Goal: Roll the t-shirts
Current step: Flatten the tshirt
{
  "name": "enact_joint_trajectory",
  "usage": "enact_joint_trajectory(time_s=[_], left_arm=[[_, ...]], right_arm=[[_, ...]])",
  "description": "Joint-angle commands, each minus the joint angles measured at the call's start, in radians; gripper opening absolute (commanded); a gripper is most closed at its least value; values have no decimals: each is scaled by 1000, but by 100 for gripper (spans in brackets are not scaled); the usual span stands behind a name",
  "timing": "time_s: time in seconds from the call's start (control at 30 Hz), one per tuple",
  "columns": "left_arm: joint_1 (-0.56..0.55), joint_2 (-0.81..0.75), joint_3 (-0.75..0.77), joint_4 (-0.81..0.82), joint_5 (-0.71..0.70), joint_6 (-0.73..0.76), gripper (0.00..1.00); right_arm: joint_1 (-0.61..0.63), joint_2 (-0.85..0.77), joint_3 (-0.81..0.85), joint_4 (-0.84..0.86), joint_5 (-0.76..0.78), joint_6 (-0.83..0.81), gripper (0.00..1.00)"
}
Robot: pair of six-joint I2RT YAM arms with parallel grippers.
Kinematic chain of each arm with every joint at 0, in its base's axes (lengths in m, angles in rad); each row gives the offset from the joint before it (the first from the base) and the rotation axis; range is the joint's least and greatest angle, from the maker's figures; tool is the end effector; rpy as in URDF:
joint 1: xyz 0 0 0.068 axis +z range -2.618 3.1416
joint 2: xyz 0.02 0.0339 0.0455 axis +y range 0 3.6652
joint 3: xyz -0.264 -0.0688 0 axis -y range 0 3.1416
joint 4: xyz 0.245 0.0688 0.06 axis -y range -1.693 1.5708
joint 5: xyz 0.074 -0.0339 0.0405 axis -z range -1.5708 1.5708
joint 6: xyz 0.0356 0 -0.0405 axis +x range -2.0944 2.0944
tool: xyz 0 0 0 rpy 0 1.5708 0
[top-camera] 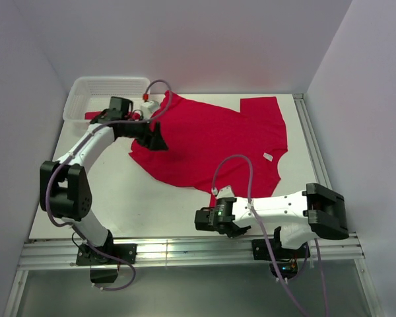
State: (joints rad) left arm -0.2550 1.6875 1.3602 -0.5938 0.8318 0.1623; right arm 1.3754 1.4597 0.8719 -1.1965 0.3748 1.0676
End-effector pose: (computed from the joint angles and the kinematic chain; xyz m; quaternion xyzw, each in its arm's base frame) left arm 0.3430 -0.1166 0.2757 0.3057 0.8214 -0.3960 0.2739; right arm 0.0526 0.1987 0.1852 -0.1694 0.9623 -0.1618 0.1382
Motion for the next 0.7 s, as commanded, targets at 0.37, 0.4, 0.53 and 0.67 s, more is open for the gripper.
enact_joint_trajectory(time_s=[0.37, 0.4, 0.53, 0.67], left_arm=[[387, -57, -245, 46, -152, -24, 76], [401, -60, -253, 83, -177, -39, 76], [436, -58, -285, 152, -244, -93, 75], [445, -14, -294, 198, -243, -151, 74]], right_arm=[[60, -180, -45, -153, -53, 117, 0], [60, -185, -42, -146, -50, 115, 0], [62, -188, -37, -147, -47, 127, 0], [62, -194, -33, -146, -42, 132, 0]])
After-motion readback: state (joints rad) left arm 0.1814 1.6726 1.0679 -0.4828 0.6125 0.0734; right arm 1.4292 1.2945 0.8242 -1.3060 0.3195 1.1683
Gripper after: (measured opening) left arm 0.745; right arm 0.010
